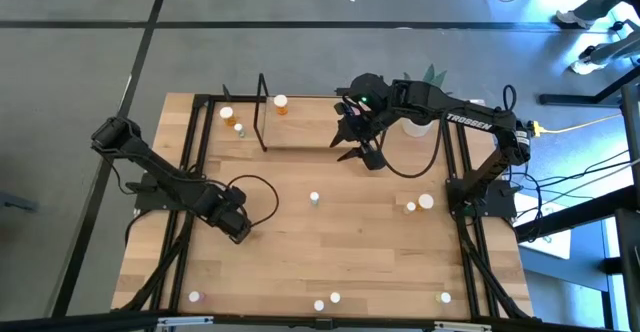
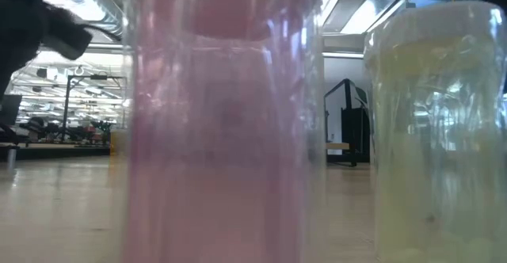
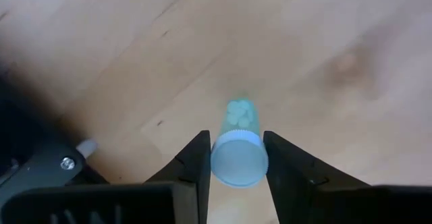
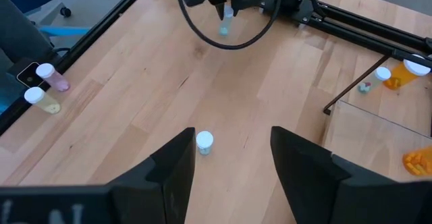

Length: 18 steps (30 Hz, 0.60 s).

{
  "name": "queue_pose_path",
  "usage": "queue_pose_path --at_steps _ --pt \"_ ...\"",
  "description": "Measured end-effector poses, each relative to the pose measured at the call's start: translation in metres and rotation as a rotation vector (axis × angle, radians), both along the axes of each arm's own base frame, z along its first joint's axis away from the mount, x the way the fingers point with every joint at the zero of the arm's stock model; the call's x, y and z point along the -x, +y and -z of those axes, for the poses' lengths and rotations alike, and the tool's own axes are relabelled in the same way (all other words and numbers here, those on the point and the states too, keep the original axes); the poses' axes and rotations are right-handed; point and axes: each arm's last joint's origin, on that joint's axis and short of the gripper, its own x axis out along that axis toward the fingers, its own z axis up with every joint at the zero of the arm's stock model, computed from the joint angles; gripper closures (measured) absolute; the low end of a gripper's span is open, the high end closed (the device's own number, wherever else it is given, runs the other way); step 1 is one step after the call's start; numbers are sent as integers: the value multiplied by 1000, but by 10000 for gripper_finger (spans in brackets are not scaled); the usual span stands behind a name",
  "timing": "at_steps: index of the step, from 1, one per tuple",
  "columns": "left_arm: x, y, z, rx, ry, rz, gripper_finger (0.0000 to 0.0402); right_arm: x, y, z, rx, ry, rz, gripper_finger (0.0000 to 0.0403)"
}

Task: Pick and place medicine bottles onto shelf by color
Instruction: Put the bottom right blue pill bottle on the shelf

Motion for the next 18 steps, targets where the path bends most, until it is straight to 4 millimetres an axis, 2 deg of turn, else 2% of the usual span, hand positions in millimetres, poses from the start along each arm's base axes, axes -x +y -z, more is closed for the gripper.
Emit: queue_pose_path --at_steps 6,9,18 --pt "-15 10 -22 6 -34 59 301 0 -2 0 12 2 18 208" --pt "-21 18 -31 5 -43 81 302 -1 -3 -1 22 7 87 208" --pt "-35 55 -56 -32 -41 179 302 0 -5 -3 75 -1 143 208"
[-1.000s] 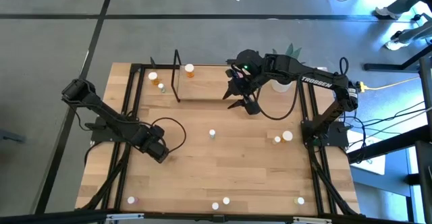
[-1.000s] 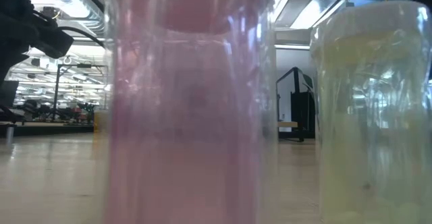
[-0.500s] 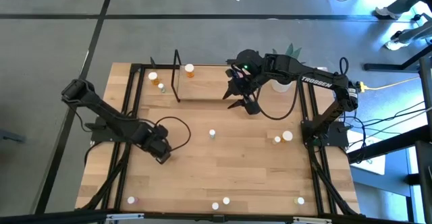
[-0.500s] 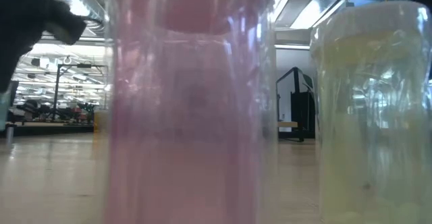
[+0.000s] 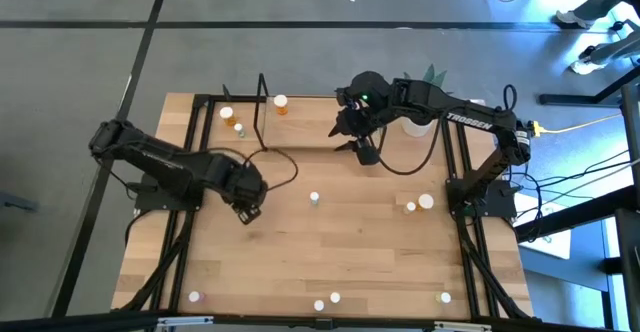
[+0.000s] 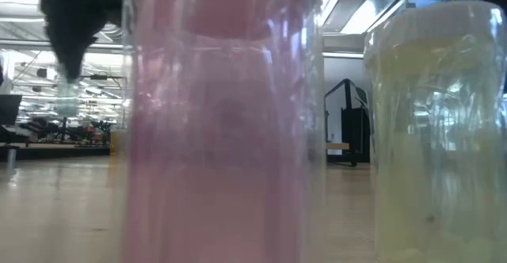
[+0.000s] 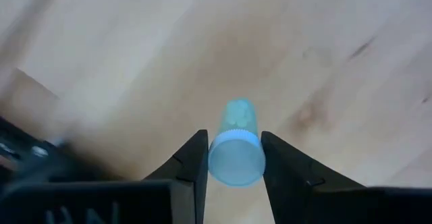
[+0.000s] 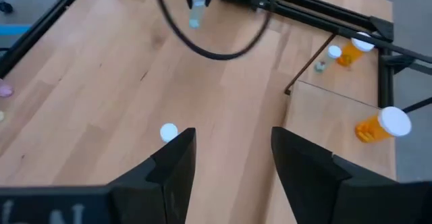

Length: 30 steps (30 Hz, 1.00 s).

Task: Pick and place medicine bottles onto shelf by color
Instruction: Put the bottom right blue pill bottle on the shelf

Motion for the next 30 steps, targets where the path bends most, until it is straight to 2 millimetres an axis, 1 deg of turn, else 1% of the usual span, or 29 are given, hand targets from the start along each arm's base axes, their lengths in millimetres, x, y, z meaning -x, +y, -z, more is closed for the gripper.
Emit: queue_pose_path --at_steps 6,9,12,15,19,23,26,30 --pt "-14 29 -20 -78 -59 74 302 18 3 -21 -5 -60 22 208" --pt "-23 43 -28 -114 -70 115 302 25 5 -28 -2 -80 24 208" --pt "-36 56 -30 -136 -67 178 302 30 6 -32 2 -96 24 208" --pt "-53 69 -29 -151 -57 240 302 30 6 -32 5 -95 27 208" --pt "-76 83 -22 -161 -20 317 302 30 5 -31 37 -84 65 208" --pt "-95 92 -6 -163 7 382 302 30 4 -31 45 -81 75 208" --pt "-106 95 6 -158 18 398 302 31 4 -30 45 -68 73 208" --pt "-115 97 20 -148 39 427 302 32 4 -28 41 -45 71 208"
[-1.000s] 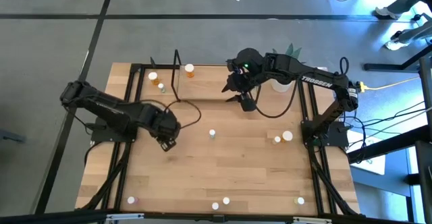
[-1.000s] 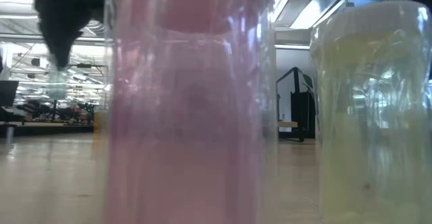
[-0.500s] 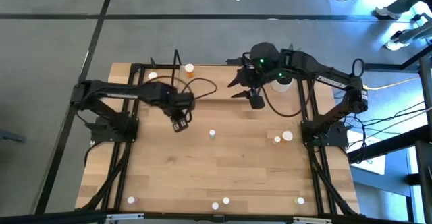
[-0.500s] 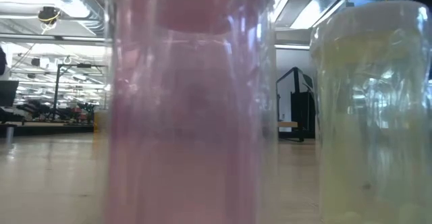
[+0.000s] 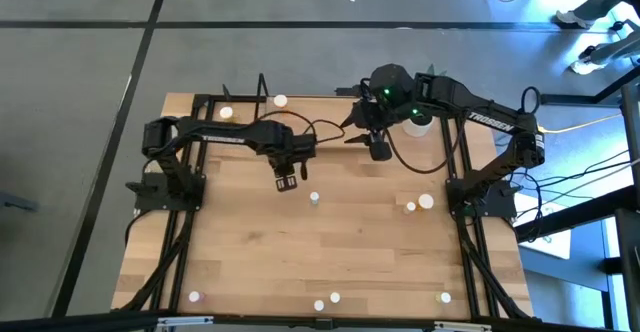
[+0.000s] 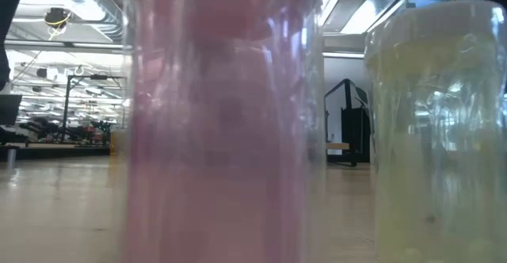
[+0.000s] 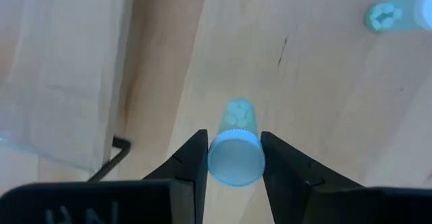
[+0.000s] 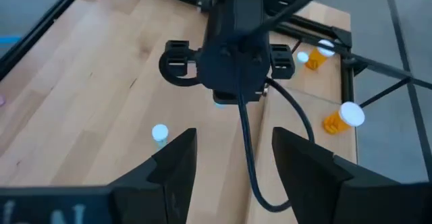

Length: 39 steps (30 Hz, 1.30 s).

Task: Pick and place medicine bottles onto shelf by color
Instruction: Put the bottom right blue pill bottle on the shelf

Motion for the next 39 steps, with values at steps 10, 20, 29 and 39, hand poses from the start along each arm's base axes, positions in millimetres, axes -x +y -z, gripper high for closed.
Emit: queue_pose_path --at_steps 10,20,29,39 --pt "-14 2 24 6 27 20 302 1 3 1 -59 4 -65 208" --pt "-20 3 25 -3 -24 20 302 2 5 1 -106 1 -123 208" --pt "-21 3 25 -4 -30 20 302 1 3 3 -65 18 -67 208" --pt "-21 3 25 0 -34 21 302 2 -2 6 38 66 57 208"
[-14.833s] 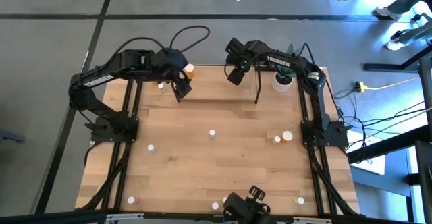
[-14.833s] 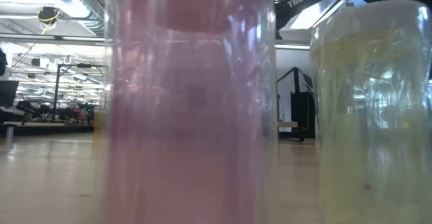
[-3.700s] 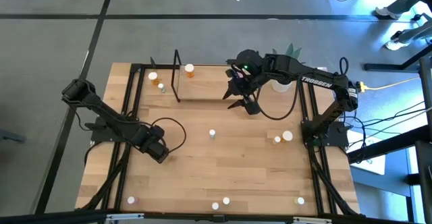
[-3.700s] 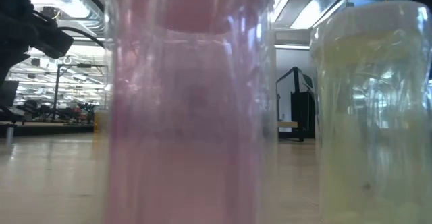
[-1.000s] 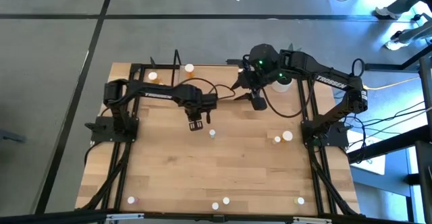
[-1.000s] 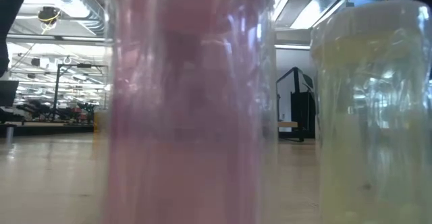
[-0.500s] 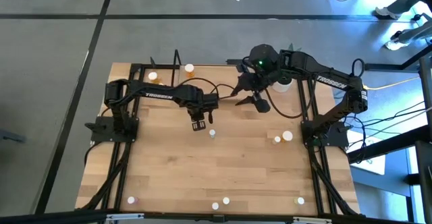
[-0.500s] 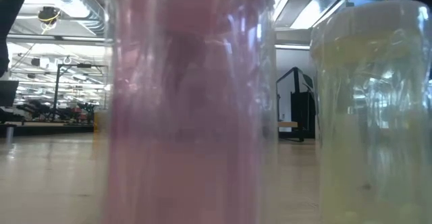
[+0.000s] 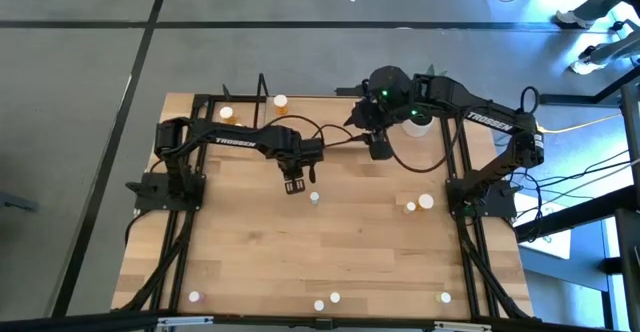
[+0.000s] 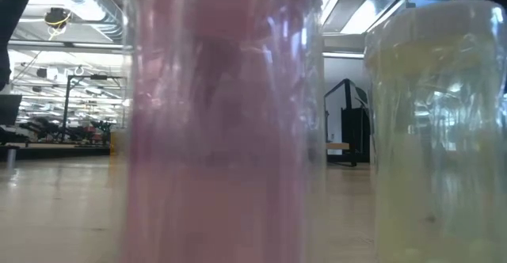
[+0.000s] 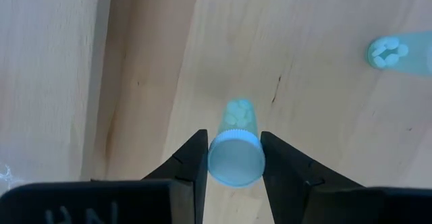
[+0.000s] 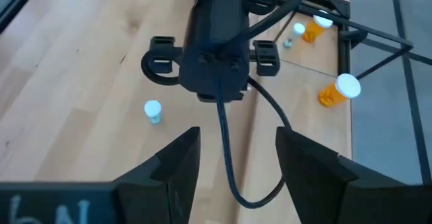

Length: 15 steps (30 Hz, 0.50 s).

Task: Pick and place medicine bottles onto shelf by color
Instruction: Put the bottom right blue pill bottle on the shelf

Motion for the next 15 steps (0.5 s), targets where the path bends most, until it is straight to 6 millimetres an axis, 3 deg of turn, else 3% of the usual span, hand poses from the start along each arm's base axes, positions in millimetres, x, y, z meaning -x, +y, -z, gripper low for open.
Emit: queue_pose_path --at_steps 15 --pt "-3 0 0 15 -35 0 302 0 0 0 5 -1 -3 208"
